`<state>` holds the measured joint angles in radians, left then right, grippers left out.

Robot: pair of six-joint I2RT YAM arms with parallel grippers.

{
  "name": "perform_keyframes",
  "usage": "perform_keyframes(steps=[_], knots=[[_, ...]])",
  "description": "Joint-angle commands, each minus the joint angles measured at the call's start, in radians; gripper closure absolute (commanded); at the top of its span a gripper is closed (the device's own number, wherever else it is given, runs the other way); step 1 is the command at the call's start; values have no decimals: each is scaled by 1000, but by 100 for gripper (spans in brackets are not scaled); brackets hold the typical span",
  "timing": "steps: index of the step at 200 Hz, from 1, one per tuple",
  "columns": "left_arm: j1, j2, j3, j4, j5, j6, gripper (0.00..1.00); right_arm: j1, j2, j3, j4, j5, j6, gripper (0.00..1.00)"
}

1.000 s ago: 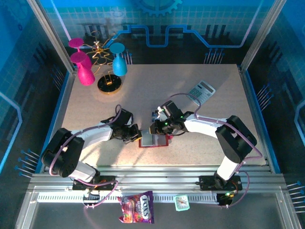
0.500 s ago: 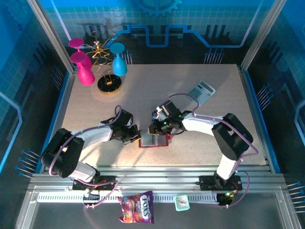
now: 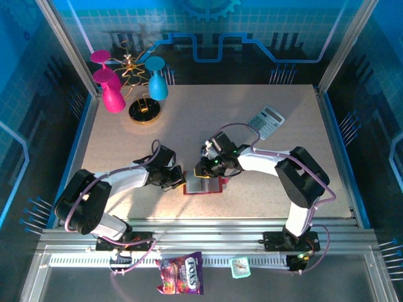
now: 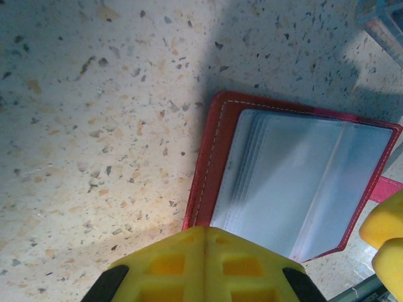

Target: Take the credit cards out of the card holder

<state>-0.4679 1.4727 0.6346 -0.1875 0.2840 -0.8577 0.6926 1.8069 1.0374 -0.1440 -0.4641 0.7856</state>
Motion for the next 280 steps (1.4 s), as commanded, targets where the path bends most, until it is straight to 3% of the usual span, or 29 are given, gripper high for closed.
perform_keyframes(steps=[1, 280], knots=[[-5, 9, -23, -5, -6, 6, 95, -1, 25, 26, -23, -24, -1, 76], [2, 61, 3, -33, -29, 48, 96, 33, 95, 51, -50, -65, 0, 67]])
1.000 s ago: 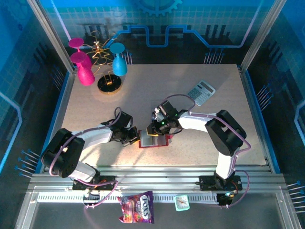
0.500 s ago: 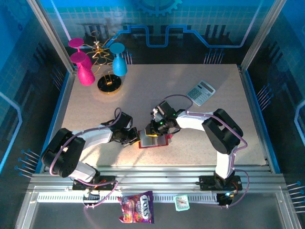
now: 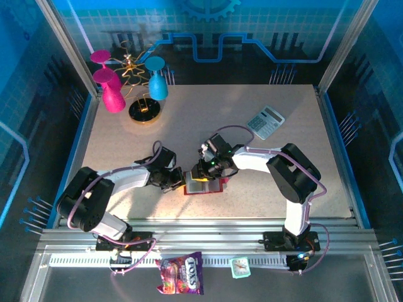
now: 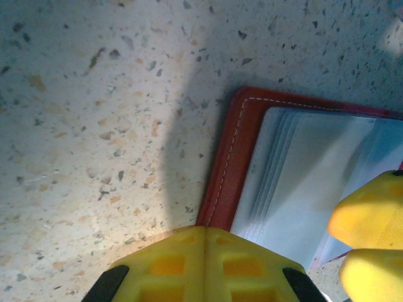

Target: Take the credit cards out of the card holder

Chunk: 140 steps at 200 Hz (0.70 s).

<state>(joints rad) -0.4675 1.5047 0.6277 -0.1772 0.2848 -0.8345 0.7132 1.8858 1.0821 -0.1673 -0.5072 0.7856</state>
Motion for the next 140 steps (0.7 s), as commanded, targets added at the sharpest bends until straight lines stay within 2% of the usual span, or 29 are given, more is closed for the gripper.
perform_keyframes(steps=[1, 140], knots=[[2, 29, 10, -44, -29, 25, 96, 12, 15, 6, -27, -22, 0, 67], [7, 36, 24, -63, -31, 36, 96, 0, -4, -6, -92, 30, -25, 66]])
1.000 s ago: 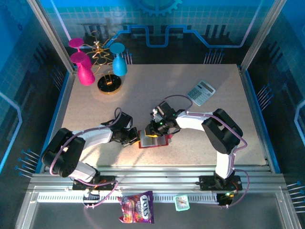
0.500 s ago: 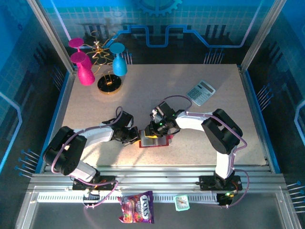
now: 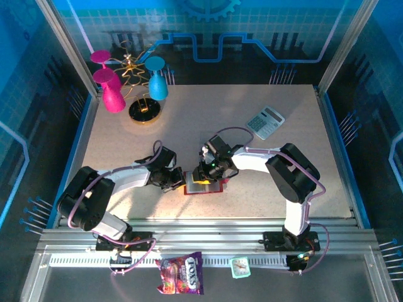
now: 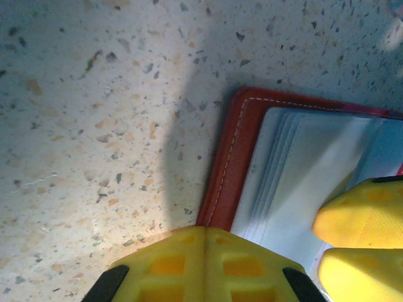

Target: Take the credit cards out of the card holder

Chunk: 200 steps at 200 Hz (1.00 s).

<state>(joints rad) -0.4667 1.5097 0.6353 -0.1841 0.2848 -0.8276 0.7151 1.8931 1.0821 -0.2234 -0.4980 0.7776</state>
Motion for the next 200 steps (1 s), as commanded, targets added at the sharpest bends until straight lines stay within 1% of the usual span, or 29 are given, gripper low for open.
perform_keyframes(steps=[1, 80, 126, 167, 200], knots=[[6, 31, 17, -57, -32, 29, 96, -2, -13, -6, -36, 21, -16, 66], [7, 27, 24, -66, -34, 30, 96, -25, -37, -46, -7, 3, -10, 66], [7, 20, 35, -79, -38, 30, 96, -35, -43, -75, 44, -20, 10, 67], [7, -15, 61, -108, -50, 28, 96, -46, -48, -113, 124, -48, 33, 67], [7, -56, 80, -128, -37, 6, 91, -55, -52, -157, 228, -88, 68, 67]])
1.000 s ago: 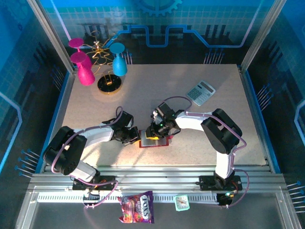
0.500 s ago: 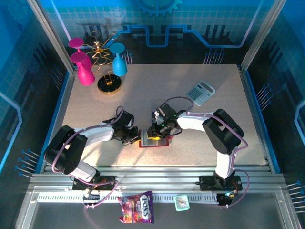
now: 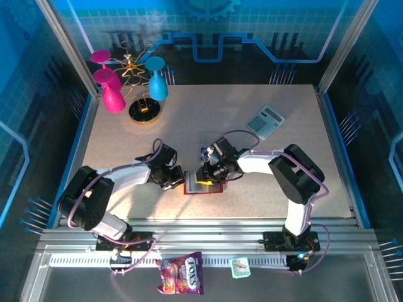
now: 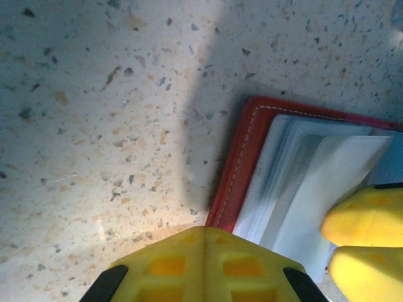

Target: Take the credit cards out of the card holder

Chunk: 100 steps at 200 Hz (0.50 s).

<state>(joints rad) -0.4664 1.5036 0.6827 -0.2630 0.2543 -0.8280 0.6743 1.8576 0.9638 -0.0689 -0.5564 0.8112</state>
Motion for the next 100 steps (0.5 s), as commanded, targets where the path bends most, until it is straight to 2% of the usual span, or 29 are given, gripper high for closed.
perform_keyframes(steps=[1, 54, 100], knots=[[6, -51, 32, -48, -5, 5, 91, -15, -16, -41, 76, -32, 36, 67], [5, -116, 4, 58, 58, -73, 89, -25, -12, -79, 162, -57, 68, 67], [4, -95, -1, 108, 103, -104, 74, -39, -13, -125, 206, -73, 79, 67]])
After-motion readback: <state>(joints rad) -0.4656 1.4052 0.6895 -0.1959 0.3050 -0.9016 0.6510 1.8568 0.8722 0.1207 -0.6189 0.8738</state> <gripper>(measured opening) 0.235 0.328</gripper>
